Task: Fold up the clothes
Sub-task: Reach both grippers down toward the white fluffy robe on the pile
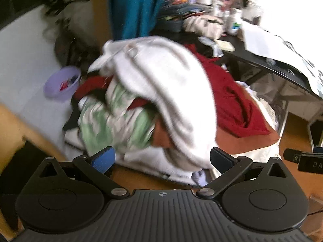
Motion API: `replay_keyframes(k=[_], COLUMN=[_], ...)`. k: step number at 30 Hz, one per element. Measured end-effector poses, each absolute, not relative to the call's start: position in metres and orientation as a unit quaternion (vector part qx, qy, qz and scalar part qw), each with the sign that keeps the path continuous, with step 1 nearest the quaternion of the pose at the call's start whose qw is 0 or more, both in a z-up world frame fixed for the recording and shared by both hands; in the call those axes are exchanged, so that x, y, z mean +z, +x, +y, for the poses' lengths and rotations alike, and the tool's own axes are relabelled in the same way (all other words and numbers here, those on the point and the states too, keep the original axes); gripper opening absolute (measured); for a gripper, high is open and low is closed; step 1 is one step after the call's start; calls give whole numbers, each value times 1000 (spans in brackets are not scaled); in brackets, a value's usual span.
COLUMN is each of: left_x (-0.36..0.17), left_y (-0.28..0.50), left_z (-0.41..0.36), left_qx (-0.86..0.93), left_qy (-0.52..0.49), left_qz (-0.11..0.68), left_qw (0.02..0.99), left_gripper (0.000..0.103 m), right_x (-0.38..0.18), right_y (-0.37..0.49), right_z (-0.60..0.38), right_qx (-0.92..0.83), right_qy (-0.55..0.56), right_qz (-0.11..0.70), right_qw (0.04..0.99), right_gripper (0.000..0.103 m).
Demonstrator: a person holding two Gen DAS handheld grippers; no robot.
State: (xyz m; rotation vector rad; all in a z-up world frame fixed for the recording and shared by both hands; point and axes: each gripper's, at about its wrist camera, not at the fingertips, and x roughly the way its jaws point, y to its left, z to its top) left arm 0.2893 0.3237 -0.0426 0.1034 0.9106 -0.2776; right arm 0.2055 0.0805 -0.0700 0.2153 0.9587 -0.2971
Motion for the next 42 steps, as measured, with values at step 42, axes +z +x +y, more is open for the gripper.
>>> replay_keyframes(k=[42], left_x=[-47], left_y=[432], left_z=[392], left_qx=[-155], left_qy=[-3], left_qz=[340], left_qw=[928], left_gripper=[102], right_x=[-95], right_y=[198], right_z=[4], right_qx=[-230], right_qy=[194], right_qz=[384], right_qw=[873], right_gripper=[102])
